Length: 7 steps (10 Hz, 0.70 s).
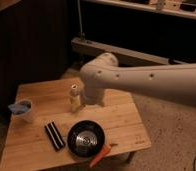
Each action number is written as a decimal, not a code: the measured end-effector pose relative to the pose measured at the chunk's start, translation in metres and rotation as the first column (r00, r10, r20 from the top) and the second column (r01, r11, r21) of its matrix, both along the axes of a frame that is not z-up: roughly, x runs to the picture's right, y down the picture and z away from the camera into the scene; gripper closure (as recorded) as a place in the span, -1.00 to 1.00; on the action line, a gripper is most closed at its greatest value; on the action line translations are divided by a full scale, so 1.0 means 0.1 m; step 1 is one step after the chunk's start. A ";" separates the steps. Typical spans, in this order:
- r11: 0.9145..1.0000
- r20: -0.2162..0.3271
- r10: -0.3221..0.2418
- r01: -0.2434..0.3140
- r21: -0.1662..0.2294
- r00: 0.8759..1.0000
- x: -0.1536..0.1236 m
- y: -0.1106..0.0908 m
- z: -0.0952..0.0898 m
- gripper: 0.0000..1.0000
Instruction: Move the arm in a circular motion
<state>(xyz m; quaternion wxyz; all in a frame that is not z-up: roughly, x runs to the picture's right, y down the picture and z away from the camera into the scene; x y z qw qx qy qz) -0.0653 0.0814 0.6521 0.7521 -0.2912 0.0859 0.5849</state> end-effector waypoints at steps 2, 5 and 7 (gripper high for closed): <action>0.998 0.078 -0.068 0.068 0.002 0.995 -0.51 -0.05 0.07 -0.60; 0.987 0.162 -0.156 0.146 0.072 0.974 -0.99 -0.43 0.21 -0.60; 0.978 0.186 -0.188 0.166 0.128 0.964 -1.12 -0.76 0.29 -0.60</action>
